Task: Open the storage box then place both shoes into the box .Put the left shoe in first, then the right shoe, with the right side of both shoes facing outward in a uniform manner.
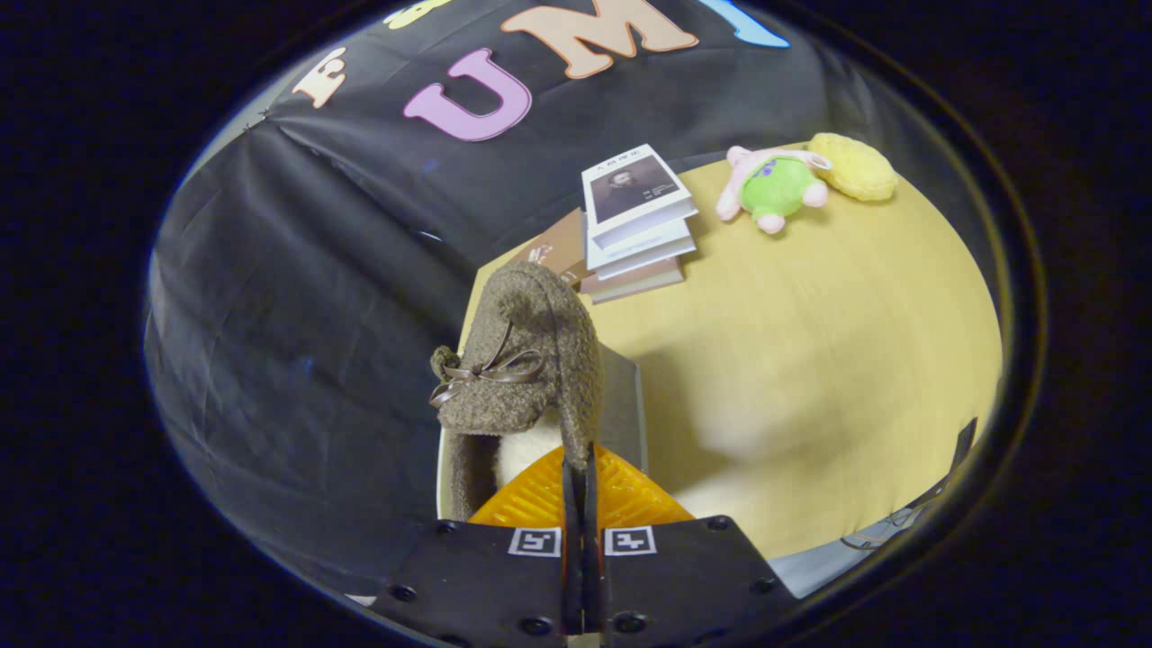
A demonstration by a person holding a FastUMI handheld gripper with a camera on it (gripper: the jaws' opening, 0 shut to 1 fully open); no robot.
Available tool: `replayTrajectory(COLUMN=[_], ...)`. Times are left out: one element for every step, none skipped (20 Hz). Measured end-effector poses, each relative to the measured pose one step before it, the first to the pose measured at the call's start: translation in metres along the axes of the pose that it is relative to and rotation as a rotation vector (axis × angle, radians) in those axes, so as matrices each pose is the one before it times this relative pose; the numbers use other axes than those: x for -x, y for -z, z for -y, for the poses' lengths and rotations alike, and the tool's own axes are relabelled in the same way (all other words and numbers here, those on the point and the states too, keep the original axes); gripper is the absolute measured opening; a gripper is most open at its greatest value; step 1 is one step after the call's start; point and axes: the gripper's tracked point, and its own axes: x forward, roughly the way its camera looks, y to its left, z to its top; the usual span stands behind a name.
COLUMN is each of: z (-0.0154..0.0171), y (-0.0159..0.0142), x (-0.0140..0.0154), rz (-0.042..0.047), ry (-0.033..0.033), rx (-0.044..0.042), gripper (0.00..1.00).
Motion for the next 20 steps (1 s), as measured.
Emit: replayTrajectory(z=[-0.00691, -0.00581, -0.00392, -0.00289, -0.00185, -0.00201, -0.00228, -0.00112, -0.00025, -0.00002, 0.00087, -0.00475, 0.00062, 0.00237, 0.00370, 0.00094, -0.00096, -0.00223, 0.00034, 0.00011], y=[0.00246, 0.00362, 0.00439, 0.00529, 0.00485, 0.00531, 0.00583, 0.00474, 0.00457, 0.00451, 0.00516, 0.00462, 0.00261, 0.00092, -0.00105, -0.00055, -0.00113, 0.00108, 0.00016, -0.00018], x=[-0.00332, -0.00432, -0.00543, -0.00481, -0.00794, -0.00567, -0.00559, -0.00568, -0.00588, -0.00497, -0.00561, 0.00110, -0.00326, -0.00398, -0.00323, -0.00077, -0.00262, -0.00144, -0.00039, -0.00049], rz=[-0.00675, -0.00463, -0.01131, -0.01011, -0.01159, -0.01130, -0.01117, -0.01139, -0.00954, -0.00922, -0.01125, -0.00626, 0.00017, 0.00623, 0.01374, 0.01299, 0.01004, 0.00567, 0.00253, 0.00402], ry=[-0.00970, -0.00546, -0.00044, 0.00344, 0.00768, 0.00660, 0.00434, 0.00535, 0.00812, 0.01416, 0.01407, 0.01683, 0.01645, 0.02557, 0.03052, 0.01767, 0.01368, 0.00548, 0.00832, 0.00476], rx=[0.00162, 0.00145, 0.00522, 0.00572, 0.00633, 0.00422, 0.00221, 0.00149, 0.00107, 0.00299, 0.00737, 0.00692, 0.01141, 0.00690, 0.00589, 0.00655, 0.00393, 0.00869, 0.01019, 0.01158], gripper=[0.04, 0.04, 0.04, 0.04, 0.04, 0.04, 0.04, 0.04, 0.04, 0.04, 0.04, 0.04, 0.04, 0.04, 0.04, 0.04, 0.04, 0.04, 0.05, 0.05])
